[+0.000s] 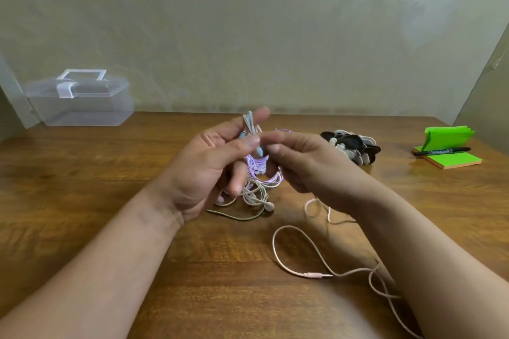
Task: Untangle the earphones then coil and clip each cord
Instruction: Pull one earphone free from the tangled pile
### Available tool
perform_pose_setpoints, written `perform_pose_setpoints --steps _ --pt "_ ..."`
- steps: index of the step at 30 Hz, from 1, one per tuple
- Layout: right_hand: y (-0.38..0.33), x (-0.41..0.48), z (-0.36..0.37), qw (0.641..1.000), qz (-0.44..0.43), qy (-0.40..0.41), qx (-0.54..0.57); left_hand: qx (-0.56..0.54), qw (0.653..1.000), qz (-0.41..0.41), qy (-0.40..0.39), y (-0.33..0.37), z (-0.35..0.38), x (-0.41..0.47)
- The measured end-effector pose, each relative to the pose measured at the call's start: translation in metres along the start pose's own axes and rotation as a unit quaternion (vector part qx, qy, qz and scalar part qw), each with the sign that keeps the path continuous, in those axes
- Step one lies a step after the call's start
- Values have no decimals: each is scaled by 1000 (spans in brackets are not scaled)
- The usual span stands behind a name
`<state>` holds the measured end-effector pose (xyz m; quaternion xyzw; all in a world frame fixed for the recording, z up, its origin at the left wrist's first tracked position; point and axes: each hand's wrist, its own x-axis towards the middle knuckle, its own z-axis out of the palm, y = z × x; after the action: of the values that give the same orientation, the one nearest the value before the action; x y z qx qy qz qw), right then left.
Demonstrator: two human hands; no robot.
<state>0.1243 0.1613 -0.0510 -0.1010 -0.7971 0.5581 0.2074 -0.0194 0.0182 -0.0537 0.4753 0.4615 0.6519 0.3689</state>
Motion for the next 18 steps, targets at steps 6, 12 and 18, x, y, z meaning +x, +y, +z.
perform_pose_setpoints --steps 6,12,18 --pt "-6 -1 8 960 -14 -26 -277 254 958 42 127 -6 -5 4" --pt "-10 -5 -5 935 -72 64 -341 422 905 2 48 -8 1 -2" --pt "-25 -10 -27 992 -94 26 -83 362 929 -51 -56 1 8 -8"
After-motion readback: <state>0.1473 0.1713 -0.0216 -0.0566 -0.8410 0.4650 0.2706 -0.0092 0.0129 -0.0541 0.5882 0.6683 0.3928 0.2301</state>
